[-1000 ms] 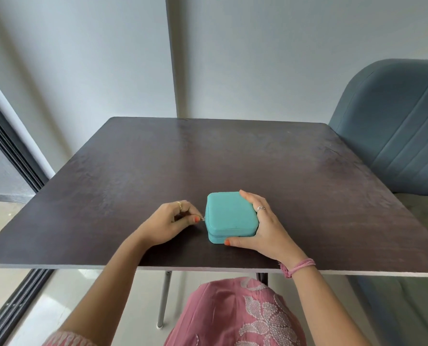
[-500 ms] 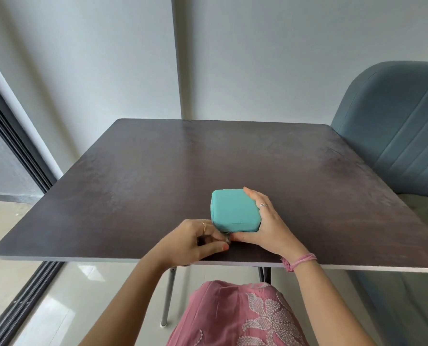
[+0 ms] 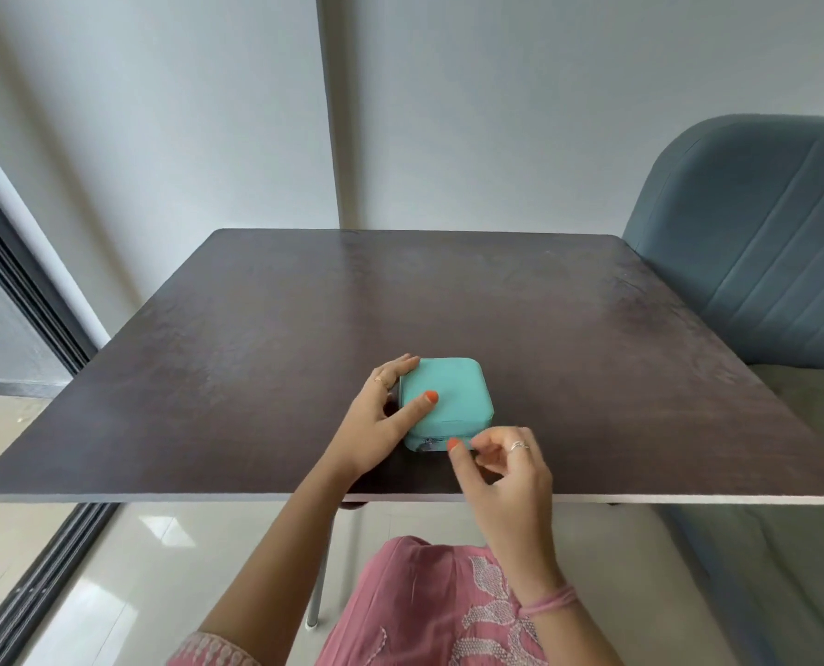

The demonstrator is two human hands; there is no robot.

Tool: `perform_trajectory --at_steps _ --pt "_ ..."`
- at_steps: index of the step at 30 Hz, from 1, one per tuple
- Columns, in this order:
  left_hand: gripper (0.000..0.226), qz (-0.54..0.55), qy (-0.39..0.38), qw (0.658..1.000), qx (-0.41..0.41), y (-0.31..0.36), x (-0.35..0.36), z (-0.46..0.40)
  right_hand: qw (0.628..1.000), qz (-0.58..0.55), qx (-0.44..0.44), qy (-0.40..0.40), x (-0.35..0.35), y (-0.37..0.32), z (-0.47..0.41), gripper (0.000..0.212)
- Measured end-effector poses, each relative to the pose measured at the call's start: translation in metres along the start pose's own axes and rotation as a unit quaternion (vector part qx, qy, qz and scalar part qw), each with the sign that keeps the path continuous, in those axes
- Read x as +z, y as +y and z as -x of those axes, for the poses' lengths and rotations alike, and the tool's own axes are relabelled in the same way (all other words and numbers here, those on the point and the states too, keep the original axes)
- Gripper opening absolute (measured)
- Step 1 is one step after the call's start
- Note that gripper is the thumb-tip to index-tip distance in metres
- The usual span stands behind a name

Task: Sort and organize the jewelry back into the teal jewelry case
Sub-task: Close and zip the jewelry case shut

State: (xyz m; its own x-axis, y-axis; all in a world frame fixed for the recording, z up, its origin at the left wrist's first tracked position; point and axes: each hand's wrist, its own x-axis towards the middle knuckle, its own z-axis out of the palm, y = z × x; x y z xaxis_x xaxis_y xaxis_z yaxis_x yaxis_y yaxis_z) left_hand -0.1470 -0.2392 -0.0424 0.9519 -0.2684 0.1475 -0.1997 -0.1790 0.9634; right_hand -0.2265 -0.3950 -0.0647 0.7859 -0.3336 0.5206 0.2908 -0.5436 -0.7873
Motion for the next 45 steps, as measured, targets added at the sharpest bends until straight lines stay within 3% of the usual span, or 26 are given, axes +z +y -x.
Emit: perform_trajectory --at_steps 6,12,22,30,35,39,45 --pt "0.041 -0.002 0.017 1.000 0.006 -0.002 0.001 -0.001 0.987 0.146 -0.039 -0.048 0.020 -0.006 0.008 0.023" --pt "0.049 -0.023 0.018 1.000 -0.006 -0.004 0.001 -0.001 0.973 0.226 -0.023 -0.032 0.027 -0.014 0.004 0.017" --pt "0.065 -0.037 0.004 0.999 -0.029 -0.004 0.000 0.000 0.982 0.174 0.028 -0.069 -0.016 -0.001 -0.013 0.016" --pt "0.062 -0.050 0.001 0.998 -0.034 0.000 -0.001 0.001 0.977 0.121 0.123 -0.126 -0.037 0.017 -0.047 0.011" --pt "0.064 -0.053 -0.003 0.998 -0.037 0.001 -0.002 0.001 0.974 0.111 0.111 -0.164 -0.024 0.024 -0.090 0.010" --pt "0.071 -0.057 -0.004 0.997 -0.043 0.005 -0.001 0.003 0.960 0.093 0.125 -0.234 -0.008 0.033 -0.128 0.006" --pt "0.065 -0.074 -0.017 0.996 -0.047 0.009 -0.002 0.003 0.927 0.092 0.128 -0.341 0.004 0.023 -0.158 0.009"
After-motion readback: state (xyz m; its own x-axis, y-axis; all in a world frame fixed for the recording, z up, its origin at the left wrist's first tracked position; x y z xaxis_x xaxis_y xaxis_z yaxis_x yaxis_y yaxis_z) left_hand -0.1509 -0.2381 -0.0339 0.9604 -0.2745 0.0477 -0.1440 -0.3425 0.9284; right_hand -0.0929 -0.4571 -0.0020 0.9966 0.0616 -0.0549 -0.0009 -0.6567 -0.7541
